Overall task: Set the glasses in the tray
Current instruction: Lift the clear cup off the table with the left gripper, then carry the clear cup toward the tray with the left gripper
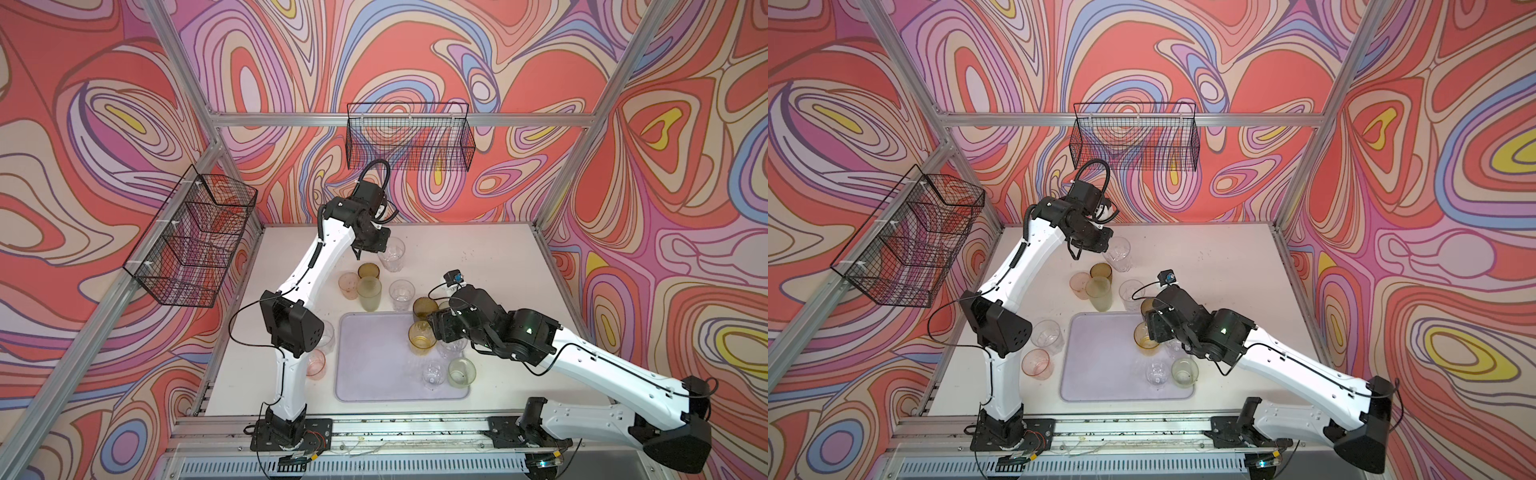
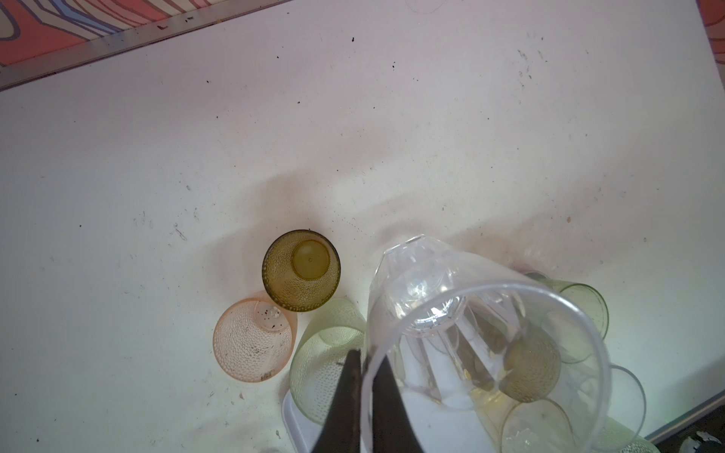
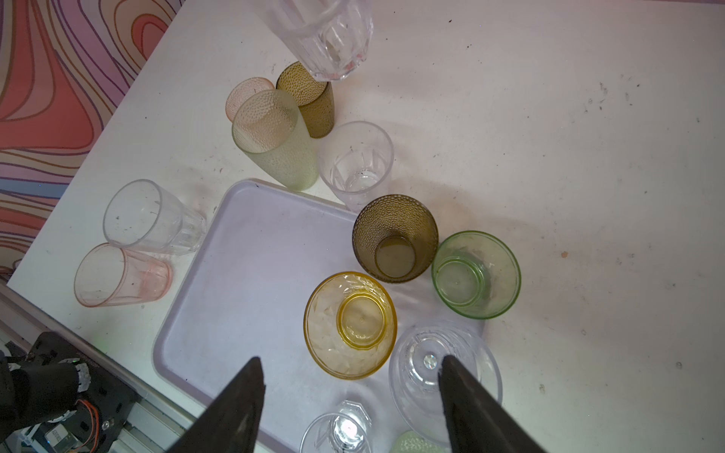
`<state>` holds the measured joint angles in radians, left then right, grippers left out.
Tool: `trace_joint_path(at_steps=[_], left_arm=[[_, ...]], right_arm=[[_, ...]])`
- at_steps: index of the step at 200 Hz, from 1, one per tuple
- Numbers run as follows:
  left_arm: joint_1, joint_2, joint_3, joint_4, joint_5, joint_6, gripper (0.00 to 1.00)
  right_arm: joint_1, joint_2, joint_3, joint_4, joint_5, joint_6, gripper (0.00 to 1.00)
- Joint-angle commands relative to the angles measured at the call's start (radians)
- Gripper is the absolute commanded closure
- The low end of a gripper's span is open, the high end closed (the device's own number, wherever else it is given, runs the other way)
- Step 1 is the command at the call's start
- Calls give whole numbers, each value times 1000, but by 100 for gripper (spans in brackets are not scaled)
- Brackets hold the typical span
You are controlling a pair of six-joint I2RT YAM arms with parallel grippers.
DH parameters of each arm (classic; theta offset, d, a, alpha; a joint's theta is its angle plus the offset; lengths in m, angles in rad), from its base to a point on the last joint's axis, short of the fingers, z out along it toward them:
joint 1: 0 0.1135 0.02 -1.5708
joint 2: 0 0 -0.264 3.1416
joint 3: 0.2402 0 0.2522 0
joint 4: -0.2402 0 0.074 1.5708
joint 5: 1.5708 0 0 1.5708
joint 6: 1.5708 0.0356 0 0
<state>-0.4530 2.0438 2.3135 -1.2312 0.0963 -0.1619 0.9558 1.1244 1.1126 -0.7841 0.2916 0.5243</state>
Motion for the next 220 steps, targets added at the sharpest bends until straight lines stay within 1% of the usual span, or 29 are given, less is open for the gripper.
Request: trace_joint_path(at_steps=[1, 77, 160, 220], left_arm=[[-9, -68, -24, -47, -19, -17, 100], [-35, -192, -119, -95, -66, -60, 100], [-47, -412, -385, -97, -112, -106, 100], [-56, -514, -548, -76, -114, -131, 100]], right_arm=[[-3, -12, 9, 9, 23, -7, 27], [-5, -12, 11, 13, 37, -19, 27], [-4, -23, 0, 10, 46, -17, 27], [-5, -10, 6, 7, 47, -23, 27]])
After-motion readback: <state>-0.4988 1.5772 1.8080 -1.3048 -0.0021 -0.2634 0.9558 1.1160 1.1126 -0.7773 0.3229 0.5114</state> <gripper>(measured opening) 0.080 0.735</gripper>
